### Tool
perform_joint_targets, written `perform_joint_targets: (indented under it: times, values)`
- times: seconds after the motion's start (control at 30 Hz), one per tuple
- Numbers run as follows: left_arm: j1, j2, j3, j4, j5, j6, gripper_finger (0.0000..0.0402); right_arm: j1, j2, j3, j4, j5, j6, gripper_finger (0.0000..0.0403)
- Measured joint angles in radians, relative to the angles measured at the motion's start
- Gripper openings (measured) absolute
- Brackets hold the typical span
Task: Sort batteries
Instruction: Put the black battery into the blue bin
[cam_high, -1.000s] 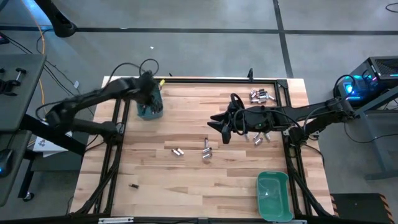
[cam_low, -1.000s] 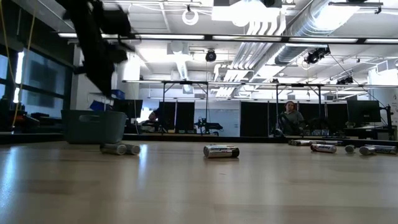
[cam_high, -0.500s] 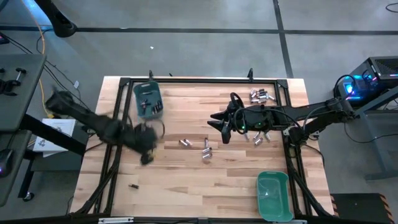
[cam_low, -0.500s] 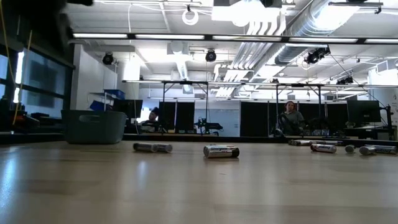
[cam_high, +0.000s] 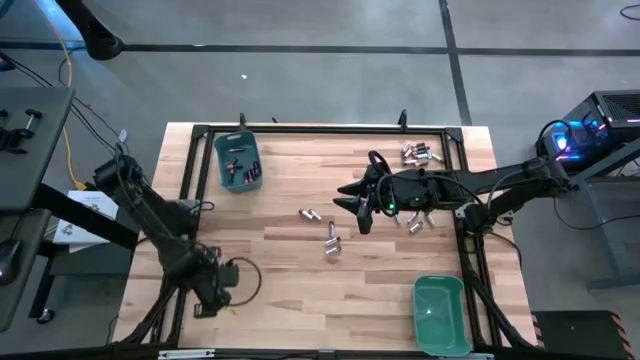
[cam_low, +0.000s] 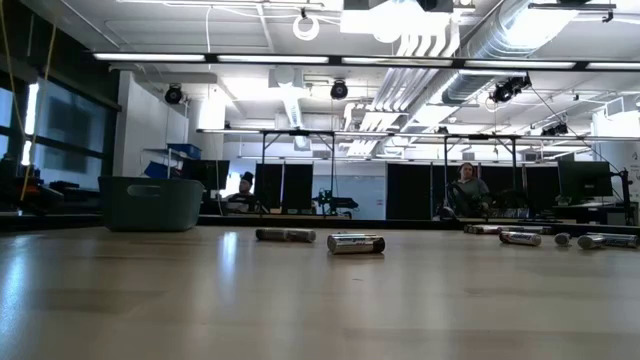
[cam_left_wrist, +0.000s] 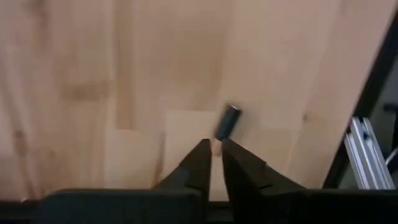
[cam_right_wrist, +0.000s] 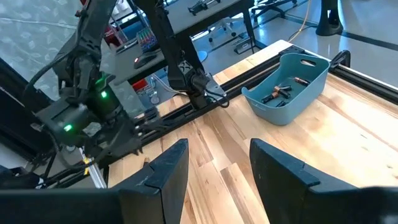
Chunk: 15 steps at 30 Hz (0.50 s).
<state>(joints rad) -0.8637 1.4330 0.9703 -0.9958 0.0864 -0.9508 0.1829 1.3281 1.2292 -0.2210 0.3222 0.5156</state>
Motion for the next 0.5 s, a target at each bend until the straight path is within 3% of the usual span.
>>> perform_joint_targets:
  times: [0.3,0.5]
  values:
    - [-0.163,0.054,0.000,0.083,-0.068,0.066,0.0178,0.000,0.000,0.000,0.000,0.000,0.000,0.0165]
    - [-0.220,0.149,-0.025,0.121,-0.099,0.047,0.0190,0.000,0.000,0.000,0.000,0.000,0.000,0.0165]
